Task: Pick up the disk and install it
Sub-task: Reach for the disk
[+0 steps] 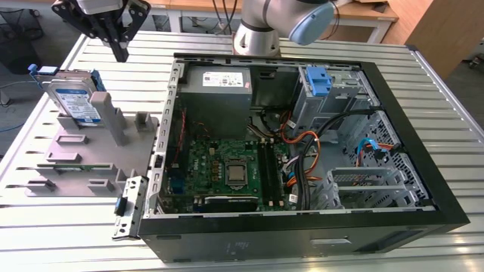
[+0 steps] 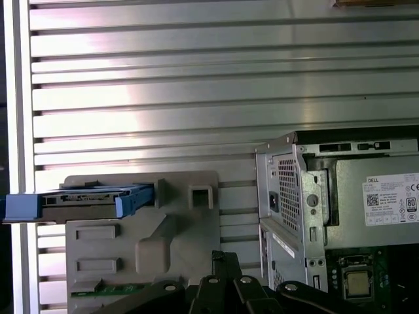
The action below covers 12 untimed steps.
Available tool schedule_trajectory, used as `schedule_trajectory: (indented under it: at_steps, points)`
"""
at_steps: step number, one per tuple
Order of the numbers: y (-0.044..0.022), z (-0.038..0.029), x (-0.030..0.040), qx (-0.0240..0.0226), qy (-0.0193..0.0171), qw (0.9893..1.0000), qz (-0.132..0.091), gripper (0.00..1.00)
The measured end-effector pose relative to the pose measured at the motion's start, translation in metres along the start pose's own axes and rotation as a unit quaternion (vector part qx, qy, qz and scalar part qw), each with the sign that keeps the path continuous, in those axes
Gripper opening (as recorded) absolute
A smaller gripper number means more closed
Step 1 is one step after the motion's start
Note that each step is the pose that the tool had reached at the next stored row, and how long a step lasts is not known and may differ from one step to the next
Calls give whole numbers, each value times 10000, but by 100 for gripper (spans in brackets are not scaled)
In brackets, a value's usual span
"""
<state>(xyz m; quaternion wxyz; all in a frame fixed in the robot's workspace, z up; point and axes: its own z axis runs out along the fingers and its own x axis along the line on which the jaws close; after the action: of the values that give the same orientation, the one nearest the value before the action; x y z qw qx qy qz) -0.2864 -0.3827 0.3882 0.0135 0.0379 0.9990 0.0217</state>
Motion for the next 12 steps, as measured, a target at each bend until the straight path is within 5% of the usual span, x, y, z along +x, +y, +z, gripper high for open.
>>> schedule_trajectory:
  at_steps: [12]
  points:
    - [3,0,58,0,0,10000,0,11]
